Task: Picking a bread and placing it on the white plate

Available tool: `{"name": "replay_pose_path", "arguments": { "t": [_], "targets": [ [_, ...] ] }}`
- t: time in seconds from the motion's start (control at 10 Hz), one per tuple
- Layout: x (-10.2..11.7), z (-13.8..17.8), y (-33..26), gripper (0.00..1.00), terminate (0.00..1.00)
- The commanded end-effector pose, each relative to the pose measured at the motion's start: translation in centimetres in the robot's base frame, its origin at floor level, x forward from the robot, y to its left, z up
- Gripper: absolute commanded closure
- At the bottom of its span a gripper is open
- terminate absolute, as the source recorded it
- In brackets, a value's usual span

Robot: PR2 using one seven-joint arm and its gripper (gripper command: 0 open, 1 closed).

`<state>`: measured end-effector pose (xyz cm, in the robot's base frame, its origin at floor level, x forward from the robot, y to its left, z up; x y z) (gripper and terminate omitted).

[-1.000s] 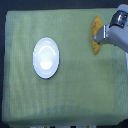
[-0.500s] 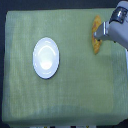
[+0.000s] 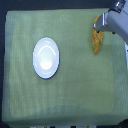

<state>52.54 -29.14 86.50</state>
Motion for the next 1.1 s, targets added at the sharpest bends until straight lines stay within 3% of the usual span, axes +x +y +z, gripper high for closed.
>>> {"name": "replay_pose_path", "arguments": {
  "t": [0.0,0.5,1.0],
  "targets": [
    [5.0,-4.8,-0.2,0.0,0.0],
    [7.3,-8.0,0.4,0.0,0.0],
    [5.9,-11.5,1.2,0.0,0.0]
  ]
}}
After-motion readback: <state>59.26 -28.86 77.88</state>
